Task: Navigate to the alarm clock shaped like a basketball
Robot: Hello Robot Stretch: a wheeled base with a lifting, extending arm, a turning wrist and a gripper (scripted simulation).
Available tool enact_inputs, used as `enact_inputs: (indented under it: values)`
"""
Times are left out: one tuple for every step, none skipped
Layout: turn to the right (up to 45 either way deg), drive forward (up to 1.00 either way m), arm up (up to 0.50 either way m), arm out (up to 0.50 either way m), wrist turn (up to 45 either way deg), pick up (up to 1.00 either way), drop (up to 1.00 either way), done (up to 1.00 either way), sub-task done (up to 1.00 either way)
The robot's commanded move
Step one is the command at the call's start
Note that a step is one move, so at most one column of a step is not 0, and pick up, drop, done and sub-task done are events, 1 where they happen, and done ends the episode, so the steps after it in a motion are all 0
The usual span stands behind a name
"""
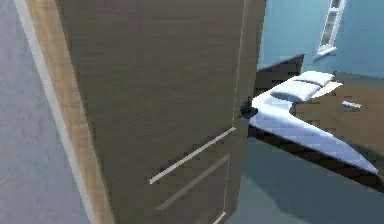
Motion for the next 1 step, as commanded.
enact_inputs:
  values:
    - [3.0,0.0,0.0,0.0,0.0,0.0,0.0,0.0,0.0]
